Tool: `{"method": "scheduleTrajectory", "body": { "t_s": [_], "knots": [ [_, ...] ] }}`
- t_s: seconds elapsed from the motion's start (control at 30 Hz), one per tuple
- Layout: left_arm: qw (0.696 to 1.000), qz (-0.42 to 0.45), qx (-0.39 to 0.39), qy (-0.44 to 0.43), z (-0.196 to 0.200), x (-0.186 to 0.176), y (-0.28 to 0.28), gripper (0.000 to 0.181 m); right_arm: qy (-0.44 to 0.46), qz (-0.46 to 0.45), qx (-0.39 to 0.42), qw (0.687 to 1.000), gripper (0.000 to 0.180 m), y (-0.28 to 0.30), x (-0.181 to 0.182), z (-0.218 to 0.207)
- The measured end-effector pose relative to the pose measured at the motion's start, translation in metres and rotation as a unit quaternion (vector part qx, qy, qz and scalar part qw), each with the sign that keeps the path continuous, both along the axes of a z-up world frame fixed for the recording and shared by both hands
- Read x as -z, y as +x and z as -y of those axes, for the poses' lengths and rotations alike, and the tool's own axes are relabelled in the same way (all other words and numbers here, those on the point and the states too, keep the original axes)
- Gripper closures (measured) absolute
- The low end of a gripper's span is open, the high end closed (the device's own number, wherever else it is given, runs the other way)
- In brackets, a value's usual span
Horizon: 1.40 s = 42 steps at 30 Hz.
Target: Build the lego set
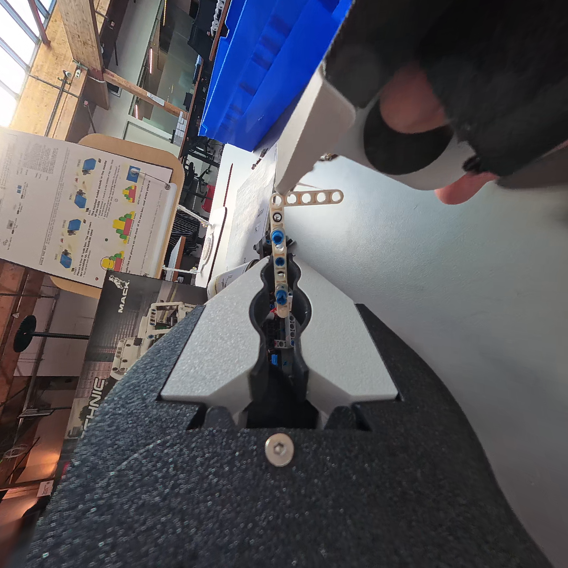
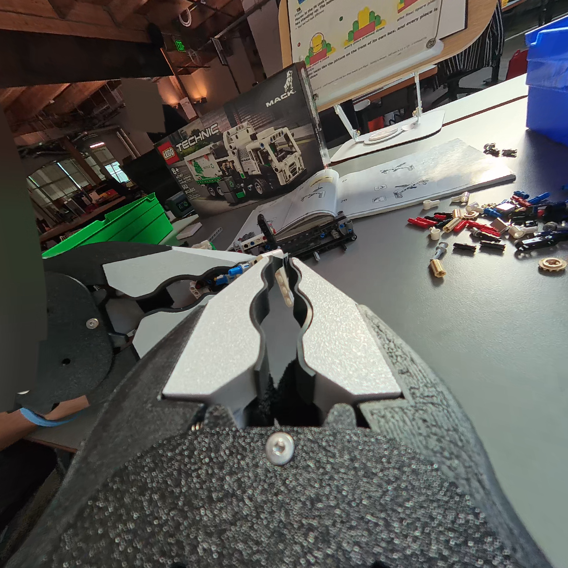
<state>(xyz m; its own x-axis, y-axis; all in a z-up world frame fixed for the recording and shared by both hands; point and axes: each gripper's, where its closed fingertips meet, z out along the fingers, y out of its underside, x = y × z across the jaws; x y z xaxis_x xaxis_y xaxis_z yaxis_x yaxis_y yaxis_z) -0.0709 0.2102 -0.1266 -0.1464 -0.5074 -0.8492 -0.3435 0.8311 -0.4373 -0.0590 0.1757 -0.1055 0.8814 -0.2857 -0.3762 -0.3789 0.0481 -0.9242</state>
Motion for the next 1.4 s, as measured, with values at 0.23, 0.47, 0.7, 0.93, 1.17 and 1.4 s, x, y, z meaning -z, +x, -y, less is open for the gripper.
{"method": "scheduleTrajectory", "body": {
  "t_s": [0.23,0.47,0.7,0.93,1.17,1.4],
  "knots": [
    [1.000,-0.005,0.007,0.006,0.005,0.004,0.000,0.176,0.060,-0.079,-0.026,0.995,0.162,0.004,-0.010,0.001],
    [0.996,-0.018,0.048,-0.070,0.014,0.004,-0.002,0.176,0.090,-0.032,-0.038,0.995,0.158,0.021,-0.031,0.018],
    [0.955,-0.004,0.197,-0.220,0.040,-0.015,-0.016,0.177,0.054,0.043,-0.258,0.964,0.153,-0.008,-0.039,0.040],
    [0.910,0.029,0.306,-0.277,0.063,-0.039,-0.033,0.177,0.107,-0.152,-0.486,0.854,0.139,-0.057,-0.046,0.067],
    [0.879,0.024,0.353,-0.321,0.073,-0.044,-0.038,0.177,0.116,-0.277,-0.535,0.790,0.148,-0.078,-0.038,0.070],
    [0.878,0.008,0.360,-0.316,0.078,-0.038,-0.039,0.176,0.133,-0.309,-0.536,0.774,0.157,-0.077,-0.037,0.068]
  ]
}}
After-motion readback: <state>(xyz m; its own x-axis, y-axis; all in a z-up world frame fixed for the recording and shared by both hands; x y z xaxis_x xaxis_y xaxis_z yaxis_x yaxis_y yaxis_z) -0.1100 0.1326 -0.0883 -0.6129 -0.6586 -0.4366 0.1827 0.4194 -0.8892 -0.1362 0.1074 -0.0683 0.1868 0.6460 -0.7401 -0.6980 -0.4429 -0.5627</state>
